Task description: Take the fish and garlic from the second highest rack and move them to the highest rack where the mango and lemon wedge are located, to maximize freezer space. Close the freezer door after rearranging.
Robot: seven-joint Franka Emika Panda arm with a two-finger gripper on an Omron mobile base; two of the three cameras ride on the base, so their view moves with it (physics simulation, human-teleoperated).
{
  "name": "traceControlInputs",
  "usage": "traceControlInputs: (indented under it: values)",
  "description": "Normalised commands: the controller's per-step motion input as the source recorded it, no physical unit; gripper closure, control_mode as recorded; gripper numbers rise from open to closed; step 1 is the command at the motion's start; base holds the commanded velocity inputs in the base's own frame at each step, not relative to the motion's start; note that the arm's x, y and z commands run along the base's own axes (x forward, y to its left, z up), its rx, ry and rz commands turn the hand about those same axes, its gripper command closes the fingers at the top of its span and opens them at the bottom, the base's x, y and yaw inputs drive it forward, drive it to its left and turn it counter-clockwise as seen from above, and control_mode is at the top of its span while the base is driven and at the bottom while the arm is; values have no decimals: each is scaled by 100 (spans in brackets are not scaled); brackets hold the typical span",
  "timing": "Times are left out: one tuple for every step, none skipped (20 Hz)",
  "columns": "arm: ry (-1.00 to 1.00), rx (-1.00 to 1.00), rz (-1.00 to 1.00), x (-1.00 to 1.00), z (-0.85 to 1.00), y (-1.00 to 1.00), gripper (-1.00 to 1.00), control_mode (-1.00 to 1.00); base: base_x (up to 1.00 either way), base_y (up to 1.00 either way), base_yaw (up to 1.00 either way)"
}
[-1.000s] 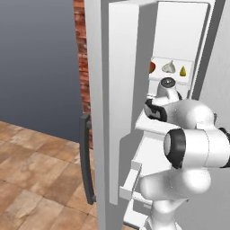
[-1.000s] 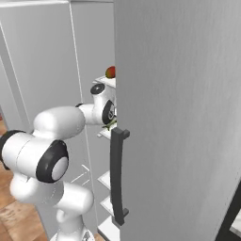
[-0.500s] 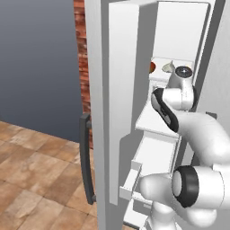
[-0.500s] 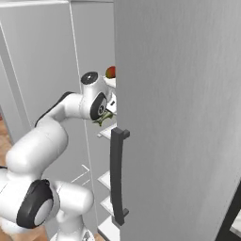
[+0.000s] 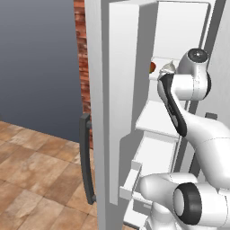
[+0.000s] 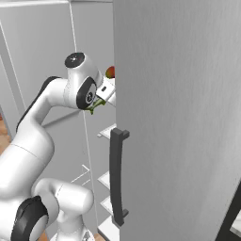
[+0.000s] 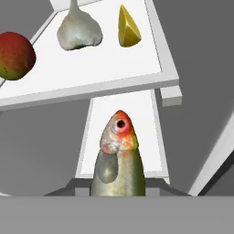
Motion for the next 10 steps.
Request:
traceControlInputs:
  values:
    - [-5,0,-6,-21,98,1,100,-100,0,0,0]
    - [-4,0,-6,-9,98,3,100,-100,0,0,0]
    - [-1,0,-6,0,93,5,100,-100,0,0,0]
    - [-3,0,-6,0,84,5,100,-100,0,0,0]
    - [-11,0,-7,4,73,2,100,-100,0,0,0]
    - [-8,0,-7,14,68,1,100,-100,0,0,0]
    - [-10,0,-5,24,59,0,100,-100,0,0,0]
    - [-6,0,-5,39,46,0,100,-100,0,0,0]
    - [-9,0,-1,48,41,0,100,-100,0,0,0]
    - [-6,0,0,55,29,0,100,-100,0,0,0]
